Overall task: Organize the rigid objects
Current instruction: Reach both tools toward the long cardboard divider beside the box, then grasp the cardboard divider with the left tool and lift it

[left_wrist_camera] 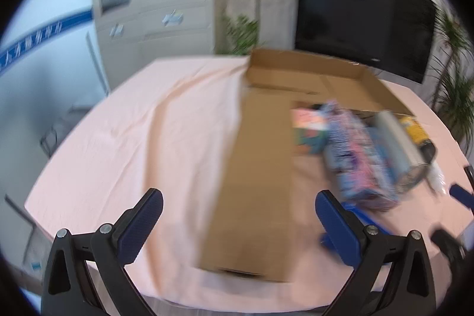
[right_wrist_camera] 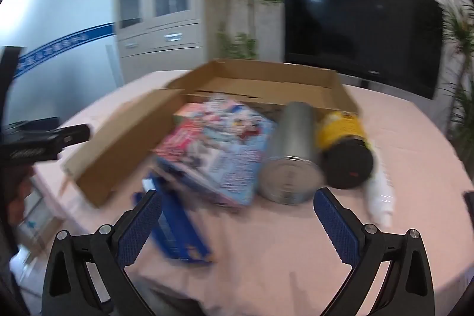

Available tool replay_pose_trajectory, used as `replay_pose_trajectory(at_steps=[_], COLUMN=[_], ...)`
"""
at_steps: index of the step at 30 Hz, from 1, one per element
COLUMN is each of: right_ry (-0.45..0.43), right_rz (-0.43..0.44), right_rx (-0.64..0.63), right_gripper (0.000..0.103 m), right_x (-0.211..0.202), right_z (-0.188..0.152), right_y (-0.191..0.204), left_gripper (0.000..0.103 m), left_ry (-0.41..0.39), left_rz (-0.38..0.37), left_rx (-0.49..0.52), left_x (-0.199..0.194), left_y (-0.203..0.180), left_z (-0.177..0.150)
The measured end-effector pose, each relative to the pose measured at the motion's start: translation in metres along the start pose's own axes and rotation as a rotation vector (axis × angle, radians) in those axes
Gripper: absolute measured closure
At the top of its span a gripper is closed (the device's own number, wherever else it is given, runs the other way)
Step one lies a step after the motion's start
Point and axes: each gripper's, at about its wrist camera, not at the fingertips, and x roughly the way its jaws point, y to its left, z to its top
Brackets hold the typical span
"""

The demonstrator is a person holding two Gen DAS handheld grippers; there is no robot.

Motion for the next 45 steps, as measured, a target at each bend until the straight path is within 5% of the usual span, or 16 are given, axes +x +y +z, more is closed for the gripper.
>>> replay_pose_trajectory(at_steps=[3, 7, 11, 13, 16, 19, 28, 34, 42, 45], right_ry=[0.039, 0.104, 0.179, 0.2, 0.26, 0.277, 0.338, 0.333, 0.332, 0.308], right_rz=[0.18, 0.275, 0.273, 0.244, 0.193, 0.146, 0.177, 0.126, 0.185, 0.304], right_rx=[-0.12, -0.164, -0.16, -0.162, -0.151, -0.181, -0.167, -0.224, -0.01, 0.135], right_gripper=[0.0, 0.0, 0.0, 0.001, 0.001, 0.001, 0.006, 0.004, 0.016, 0.016], right_x=[0.012, 0.037, 0.064, 0.071, 0.074, 0.081, 0.108, 0.109, 0.114, 0.11], right_z=[0.007, 0.018, 0.026, 0.028, 0.03, 0.026, 0.038, 0.033, 0.033, 0.035], right_y=[0.053, 0.108, 0.136, 0.14, 0.14, 0.15, 0.167, 0.185, 0.144, 0.123], left_gripper=[0.001, 0.009, 0.014, 0.014, 0.014, 0.014, 0.014, 0.014, 0.014, 0.013], left_ry=[0.105, 0.231, 0.293, 0.286, 0.269, 0.262, 0.301, 0.326, 0.302, 0.258], left_rz=[-0.139, -0.386, -0.66, -0.731, -0.79, -0.762, -0.811, -0.881, -0.976, -0.912], left_rx=[-0.051, -0.114, -0.113, -0.09, -0.146, -0.2, -0.319, -0.286, -0.234, -0.269], left_x=[0.032, 0.065, 0.064, 0.056, 0.055, 0.062, 0.087, 0.093, 0.075, 0.068], left_y=[0.026, 0.024, 0.009, 0.004, 0.012, 0.026, 0.056, 0.045, 0.045, 0.065], left_z=[0.001, -0.005, -0.018, -0.023, -0.026, -0.025, -0.034, -0.035, -0.022, -0.022])
